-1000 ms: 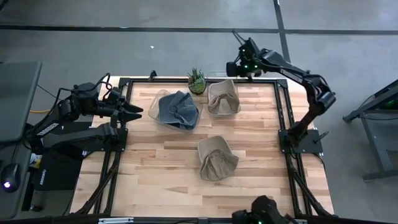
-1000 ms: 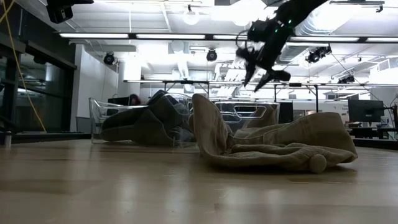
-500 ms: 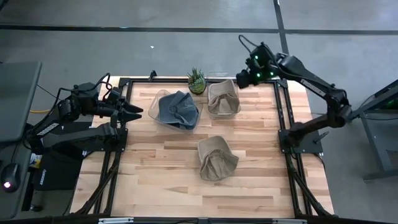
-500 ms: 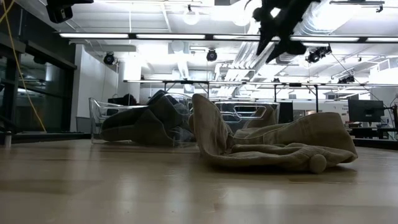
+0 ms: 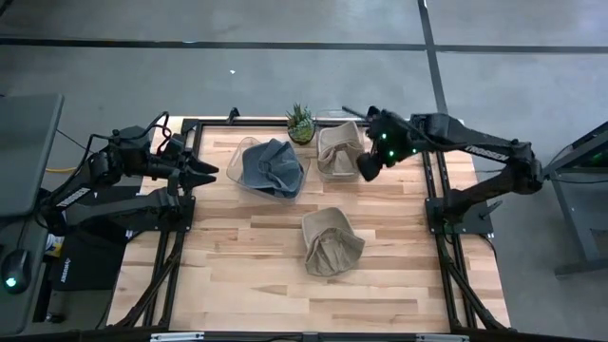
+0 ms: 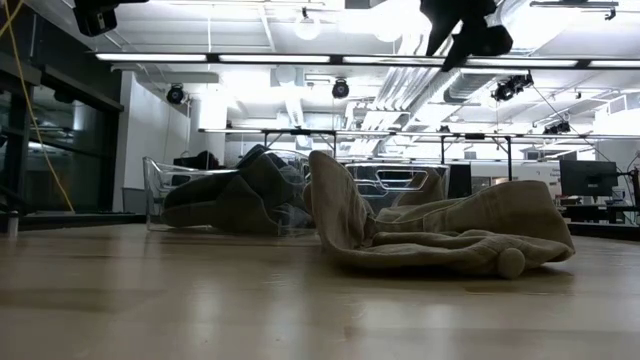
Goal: Pick & Place hat
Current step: Put the brown cap into the right transparent bin
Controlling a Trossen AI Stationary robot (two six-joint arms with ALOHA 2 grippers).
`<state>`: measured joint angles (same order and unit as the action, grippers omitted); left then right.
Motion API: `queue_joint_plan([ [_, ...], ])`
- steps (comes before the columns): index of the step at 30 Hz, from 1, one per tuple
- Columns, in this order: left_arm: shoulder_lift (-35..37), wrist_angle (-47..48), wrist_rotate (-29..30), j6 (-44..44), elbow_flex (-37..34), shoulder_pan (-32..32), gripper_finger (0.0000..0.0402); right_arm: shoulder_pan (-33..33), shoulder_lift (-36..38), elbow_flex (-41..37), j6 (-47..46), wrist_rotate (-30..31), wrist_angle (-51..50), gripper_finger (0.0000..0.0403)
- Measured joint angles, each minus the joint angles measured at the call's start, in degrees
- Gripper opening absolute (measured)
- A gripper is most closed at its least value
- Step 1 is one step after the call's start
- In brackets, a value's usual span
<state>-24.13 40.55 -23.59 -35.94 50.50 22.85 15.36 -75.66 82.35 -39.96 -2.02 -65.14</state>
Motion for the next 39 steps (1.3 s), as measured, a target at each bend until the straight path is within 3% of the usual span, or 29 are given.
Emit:
queue_joint_plan([
  [6,0.0,-0.1,0.0,0.0,0.0,0.0,0.0232,-7.3,-0.1,0.0,-3.5,5.7,-2.0,0.0181],
  [14,0.0,-0.1,-0.3,0.0,0.0,0.0,0.0232,-14.8,-0.1,-1.9,-8.7,8.5,-4.4,0.0181],
  [23,0.0,0.1,-0.4,0.0,0.0,0.0,0.0232,-20.8,-0.1,-13.1,-13.6,3.7,3.4,0.0181],
  [31,0.0,0.1,-1.6,0.0,0.0,0.0,0.0232,-22.3,-0.1,-24.3,-16.9,-5.8,14.4,0.0181],
  [39,0.0,0.1,-1.6,0.0,0.0,0.0,0.0232,-22.1,-0.1,-34.1,-17.4,-11.1,33.1,0.0182],
])
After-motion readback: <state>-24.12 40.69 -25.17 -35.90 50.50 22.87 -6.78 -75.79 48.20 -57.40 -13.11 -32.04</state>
